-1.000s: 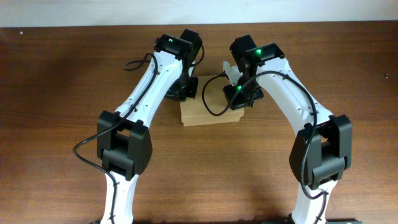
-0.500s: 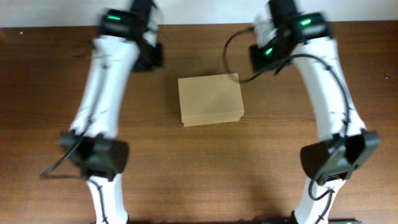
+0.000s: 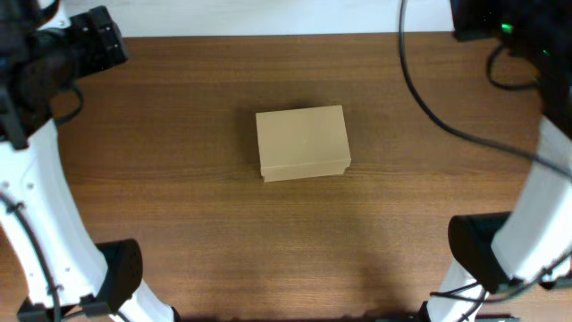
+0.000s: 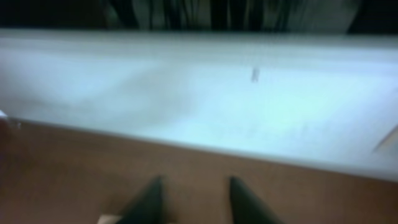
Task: Pack container
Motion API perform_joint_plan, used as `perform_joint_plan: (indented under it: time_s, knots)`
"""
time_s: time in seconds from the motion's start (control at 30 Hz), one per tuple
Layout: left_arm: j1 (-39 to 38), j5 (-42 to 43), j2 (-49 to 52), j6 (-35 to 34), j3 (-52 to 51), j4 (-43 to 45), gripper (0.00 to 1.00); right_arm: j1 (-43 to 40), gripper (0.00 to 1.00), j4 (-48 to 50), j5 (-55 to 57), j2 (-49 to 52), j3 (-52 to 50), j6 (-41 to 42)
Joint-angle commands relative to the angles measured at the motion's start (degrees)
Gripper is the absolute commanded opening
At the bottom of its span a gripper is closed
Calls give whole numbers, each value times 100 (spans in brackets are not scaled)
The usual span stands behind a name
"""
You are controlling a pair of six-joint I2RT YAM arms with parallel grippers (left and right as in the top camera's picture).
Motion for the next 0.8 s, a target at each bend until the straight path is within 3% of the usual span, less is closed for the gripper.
perform_joint_plan:
  time_s: [0.0, 0.03, 0.77]
  knots:
    - [96, 22, -299, 44, 81, 44, 100, -17, 54, 92, 31, -251, 295, -31]
    - [101, 22, -345, 44, 81, 39, 100, -17, 100, 98, 33, -321, 299, -33]
    - [98, 24, -433, 42, 79, -619, 100, -17, 99, -385, 31, -595, 271, -33]
